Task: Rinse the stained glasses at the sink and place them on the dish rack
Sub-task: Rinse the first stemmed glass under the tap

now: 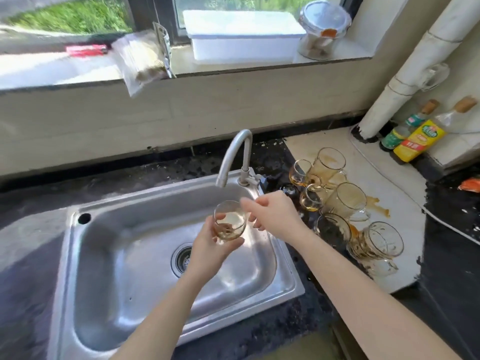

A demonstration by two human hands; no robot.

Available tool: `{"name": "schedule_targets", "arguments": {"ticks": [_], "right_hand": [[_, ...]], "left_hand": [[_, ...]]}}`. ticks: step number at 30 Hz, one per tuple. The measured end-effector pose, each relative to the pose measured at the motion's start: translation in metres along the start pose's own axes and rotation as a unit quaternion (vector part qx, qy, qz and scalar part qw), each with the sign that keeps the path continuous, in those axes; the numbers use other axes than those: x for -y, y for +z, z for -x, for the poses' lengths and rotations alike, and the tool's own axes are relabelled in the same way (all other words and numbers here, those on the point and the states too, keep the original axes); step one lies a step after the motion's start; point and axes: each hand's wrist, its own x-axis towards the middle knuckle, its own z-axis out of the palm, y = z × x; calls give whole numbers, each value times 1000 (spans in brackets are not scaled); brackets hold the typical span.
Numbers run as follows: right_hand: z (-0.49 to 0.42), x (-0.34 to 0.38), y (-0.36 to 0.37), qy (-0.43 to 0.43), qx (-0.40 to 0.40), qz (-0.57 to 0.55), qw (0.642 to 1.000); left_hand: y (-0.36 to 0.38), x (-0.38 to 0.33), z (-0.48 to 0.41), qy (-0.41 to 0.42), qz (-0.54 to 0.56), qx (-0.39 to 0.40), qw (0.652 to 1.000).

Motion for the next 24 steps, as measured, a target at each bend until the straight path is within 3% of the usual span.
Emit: {"name": "schedule_targets", "arguments": {"ticks": [4, 11, 17, 24], "right_hand": [[-60, -16, 11, -18, -63, 121, 990], [-137, -43, 32, -30, -51, 400, 915], [-160, -46, 39, -50, -65, 501, 862], [-154, -40, 41, -96, -4, 587, 804]], "left_hand": [[-12, 14, -24, -21, -4, -19, 1000], [-15, 34, -54, -47, -3, -32, 998], [-12, 41, -68, -63, 8, -47, 997], [-6, 48, -65, -90, -3, -45, 995]]}}
